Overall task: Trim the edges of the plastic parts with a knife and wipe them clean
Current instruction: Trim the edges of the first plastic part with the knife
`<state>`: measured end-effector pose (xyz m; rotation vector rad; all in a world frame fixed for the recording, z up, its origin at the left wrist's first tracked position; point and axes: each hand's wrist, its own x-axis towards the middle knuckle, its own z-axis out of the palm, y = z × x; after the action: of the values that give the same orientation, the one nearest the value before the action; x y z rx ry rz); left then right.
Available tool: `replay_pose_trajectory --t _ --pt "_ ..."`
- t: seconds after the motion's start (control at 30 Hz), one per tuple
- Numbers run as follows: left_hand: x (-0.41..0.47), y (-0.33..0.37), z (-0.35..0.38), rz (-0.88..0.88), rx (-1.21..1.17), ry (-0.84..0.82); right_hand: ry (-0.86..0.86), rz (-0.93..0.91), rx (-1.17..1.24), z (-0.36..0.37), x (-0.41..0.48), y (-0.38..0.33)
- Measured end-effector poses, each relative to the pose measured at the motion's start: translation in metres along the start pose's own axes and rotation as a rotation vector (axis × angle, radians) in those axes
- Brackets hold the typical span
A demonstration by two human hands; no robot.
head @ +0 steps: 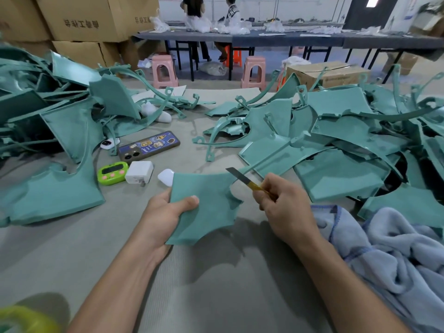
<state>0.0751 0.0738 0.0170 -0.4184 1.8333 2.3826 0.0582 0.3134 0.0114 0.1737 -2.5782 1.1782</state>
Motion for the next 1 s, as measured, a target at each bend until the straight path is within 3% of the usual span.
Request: replay_pose_trajectory --t 0.23,0.37,0.53,0.67,0.9,1.0 --pt "-0.001 0.001 -0.001 -0.031 -0.006 0.015 -0.149 -0.145 -0.035 -0.013 -0.003 0.000" --pt "-0.001 0.002 -0.001 -0.034 -0.008 0.007 -0.095 -0.146 0.021 -0.013 -0.003 0.001" --pt "0.000 0.003 -0.004 -0.016 0.014 0.005 -0.262 -0.102 0.127 -0.022 0.001 0.003" --pt "-0.002 0.003 -0.002 -0.032 0.016 -0.027 -0.255 -0.113 0.159 -0.024 0.002 0.006" --pt "-0.002 0.006 -0.008 -0.068 0.049 -0.051 -0.378 -0.154 0.090 -0.035 0.005 0.004" --pt "-0.005 0.003 -0.007 -0.086 0.079 -0.129 -0.346 -0.183 0.075 -0.037 0.005 0.004"
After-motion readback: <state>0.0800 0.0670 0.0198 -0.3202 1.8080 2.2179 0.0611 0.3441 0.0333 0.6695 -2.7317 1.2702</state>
